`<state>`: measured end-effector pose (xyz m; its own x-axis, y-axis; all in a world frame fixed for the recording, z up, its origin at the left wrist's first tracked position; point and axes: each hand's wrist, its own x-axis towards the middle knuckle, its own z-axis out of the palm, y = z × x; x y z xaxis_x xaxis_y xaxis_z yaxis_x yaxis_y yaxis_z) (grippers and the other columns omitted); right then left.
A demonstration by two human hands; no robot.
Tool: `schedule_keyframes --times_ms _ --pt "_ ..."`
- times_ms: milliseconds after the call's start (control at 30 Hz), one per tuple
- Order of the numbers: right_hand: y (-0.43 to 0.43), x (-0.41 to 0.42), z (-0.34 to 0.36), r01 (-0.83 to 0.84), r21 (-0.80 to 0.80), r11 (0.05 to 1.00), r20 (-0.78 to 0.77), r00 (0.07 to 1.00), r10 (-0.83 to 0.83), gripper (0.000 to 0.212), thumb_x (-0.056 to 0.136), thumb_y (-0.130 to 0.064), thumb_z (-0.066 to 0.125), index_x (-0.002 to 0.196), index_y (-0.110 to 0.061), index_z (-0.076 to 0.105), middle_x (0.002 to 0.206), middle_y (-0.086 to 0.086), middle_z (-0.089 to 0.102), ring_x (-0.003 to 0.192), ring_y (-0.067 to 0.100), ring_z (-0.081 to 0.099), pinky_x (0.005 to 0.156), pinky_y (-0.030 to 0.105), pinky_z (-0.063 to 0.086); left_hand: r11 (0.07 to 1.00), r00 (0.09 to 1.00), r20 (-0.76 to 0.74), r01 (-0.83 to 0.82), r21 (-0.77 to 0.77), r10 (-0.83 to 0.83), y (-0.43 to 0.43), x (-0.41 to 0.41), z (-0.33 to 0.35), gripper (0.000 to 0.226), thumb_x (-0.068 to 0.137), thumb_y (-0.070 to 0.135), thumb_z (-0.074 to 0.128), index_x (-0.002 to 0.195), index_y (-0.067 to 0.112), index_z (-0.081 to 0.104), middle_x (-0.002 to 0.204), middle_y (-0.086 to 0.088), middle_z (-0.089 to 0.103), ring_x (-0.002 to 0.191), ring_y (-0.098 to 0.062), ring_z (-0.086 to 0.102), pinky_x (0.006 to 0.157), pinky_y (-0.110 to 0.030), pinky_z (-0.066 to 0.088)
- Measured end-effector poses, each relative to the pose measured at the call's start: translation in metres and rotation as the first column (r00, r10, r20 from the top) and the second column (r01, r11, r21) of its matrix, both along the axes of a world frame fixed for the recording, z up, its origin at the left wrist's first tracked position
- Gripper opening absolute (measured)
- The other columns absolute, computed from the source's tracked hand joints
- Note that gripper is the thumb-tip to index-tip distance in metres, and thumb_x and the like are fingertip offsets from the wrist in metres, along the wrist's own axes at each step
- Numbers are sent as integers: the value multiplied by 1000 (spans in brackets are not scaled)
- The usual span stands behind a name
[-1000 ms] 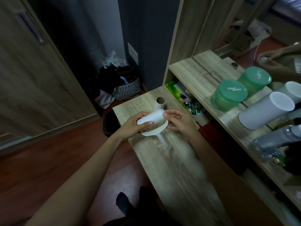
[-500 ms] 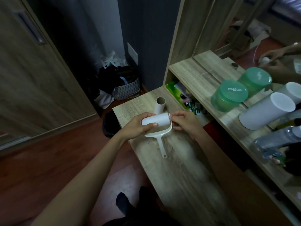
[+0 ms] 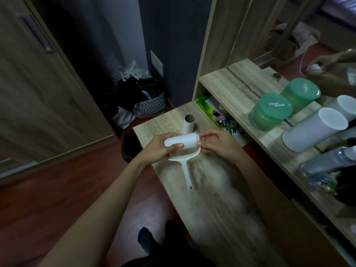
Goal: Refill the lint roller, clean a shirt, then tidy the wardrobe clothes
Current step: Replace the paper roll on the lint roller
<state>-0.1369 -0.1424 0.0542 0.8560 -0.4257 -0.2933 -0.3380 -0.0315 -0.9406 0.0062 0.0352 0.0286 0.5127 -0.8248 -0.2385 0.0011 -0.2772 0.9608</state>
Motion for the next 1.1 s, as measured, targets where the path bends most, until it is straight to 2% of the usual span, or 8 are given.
schedule_keyframes --times_ms 200,367,500,600,733,867,1000,1100 --pt "-2 -2 6 -73 123 990 3 997 73 17 75 -1 74 86 -4 62 89 12 67 75 21 70 60 24 58 993 990 -83 116 1 -115 6 0 5 28 90 19 65 118 12 65 94 -3 65 81 -13 59 66 -19 47" --pt "-2 -2 6 -115 151 982 61 992 107 16 77 4 70 80 -7 58 66 4 67 49 11 62 49 21 54 989 973 -175 145 -28 -147 7 -2 8 28 89 22 65 116 14 66 89 1 66 77 -11 61 68 -19 50" --pt "-4 0 6 -95 137 986 94 992 83 23 69 -7 79 80 -9 59 60 1 65 45 11 58 45 21 51 992 963 -244 99 -75 -115 2 -7 11 24 90 18 63 113 11 66 83 3 65 69 -8 61 65 -18 49" --pt "-3 0 5 -81 90 993 103 992 72 21 70 -14 77 82 -8 60 62 3 65 46 12 59 44 22 51 994 953 -290 61 -86 -84 0 -9 10 29 90 17 62 117 7 64 80 5 64 67 -7 60 63 -19 49" --pt "-1 1 2 -66 29 997 95 994 63 12 81 -3 69 81 -9 58 75 9 64 56 18 61 47 24 54 996 935 -354 7 -83 -36 0 -11 6 32 88 18 63 118 5 64 82 3 64 67 -7 60 61 -18 49" --pt "3 3 -2 1 -32 999 59 998 1 12 83 -6 69 83 -12 59 82 9 64 65 26 63 50 27 56 998 930 -365 -58 -35 41 -2 -12 -3 37 86 26 68 117 7 66 82 -1 62 66 -10 58 59 -20 46" --pt "2 3 -9 11 -6 1000 27 1000 -11 17 81 -14 72 96 -17 65 98 13 66 73 23 69 56 32 59 992 918 -377 -124 20 122 0 -14 -13 32 88 26 68 113 6 68 81 -1 65 64 -9 59 58 -19 46" --pt "5 3 -17 8 21 1000 -9 1000 -8 21 83 -14 71 103 -12 65 101 19 66 77 19 71 58 29 58 985 902 -395 -166 56 174 0 -17 -19 31 87 25 70 110 4 68 79 -1 66 65 -10 60 58 -20 47"
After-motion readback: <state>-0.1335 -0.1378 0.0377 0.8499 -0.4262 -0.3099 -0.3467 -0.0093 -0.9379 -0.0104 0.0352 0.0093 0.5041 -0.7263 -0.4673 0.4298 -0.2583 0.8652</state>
